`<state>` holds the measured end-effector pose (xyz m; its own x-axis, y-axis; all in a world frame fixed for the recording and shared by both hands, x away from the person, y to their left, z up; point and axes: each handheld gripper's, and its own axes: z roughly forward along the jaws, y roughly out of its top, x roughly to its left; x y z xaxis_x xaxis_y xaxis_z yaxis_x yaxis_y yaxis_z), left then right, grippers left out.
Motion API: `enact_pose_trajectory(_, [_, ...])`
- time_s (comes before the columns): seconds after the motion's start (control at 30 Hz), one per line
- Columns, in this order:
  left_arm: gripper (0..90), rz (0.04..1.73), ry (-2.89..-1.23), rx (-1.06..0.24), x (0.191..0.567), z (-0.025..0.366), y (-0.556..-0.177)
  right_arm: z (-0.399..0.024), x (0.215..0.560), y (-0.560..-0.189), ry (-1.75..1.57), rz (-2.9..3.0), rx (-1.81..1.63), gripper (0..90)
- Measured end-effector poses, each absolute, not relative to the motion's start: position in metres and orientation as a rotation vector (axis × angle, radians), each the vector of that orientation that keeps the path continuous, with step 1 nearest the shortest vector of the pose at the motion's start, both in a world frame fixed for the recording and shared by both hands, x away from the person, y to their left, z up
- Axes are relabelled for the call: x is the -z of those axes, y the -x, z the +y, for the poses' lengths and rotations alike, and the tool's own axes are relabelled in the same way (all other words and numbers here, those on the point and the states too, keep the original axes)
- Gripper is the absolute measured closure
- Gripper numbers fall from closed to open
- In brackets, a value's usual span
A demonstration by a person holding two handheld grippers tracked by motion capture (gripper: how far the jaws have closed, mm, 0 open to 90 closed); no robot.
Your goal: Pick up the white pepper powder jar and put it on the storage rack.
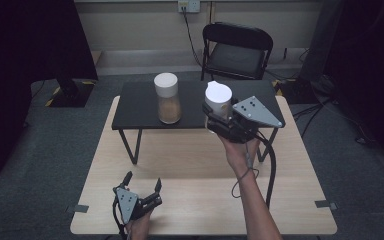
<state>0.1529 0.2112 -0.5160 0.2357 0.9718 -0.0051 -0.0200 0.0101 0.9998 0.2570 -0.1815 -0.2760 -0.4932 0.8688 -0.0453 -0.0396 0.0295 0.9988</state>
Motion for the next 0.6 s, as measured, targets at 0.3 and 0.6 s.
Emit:
enact_pose_trajectory(0.3, [2.7,1.021,-1.290,-1.036,0.516,0.211,-0.153,-0.170,0.280,-0.271,-0.922,1.513,-1.550,30.0])
enact_pose_trajectory(0.6, [2.7,1.021,-1.290,-1.036,0.516,0.211,-0.153,-0.156,0.284,-0.284,-0.963,1.506,-1.515,29.9])
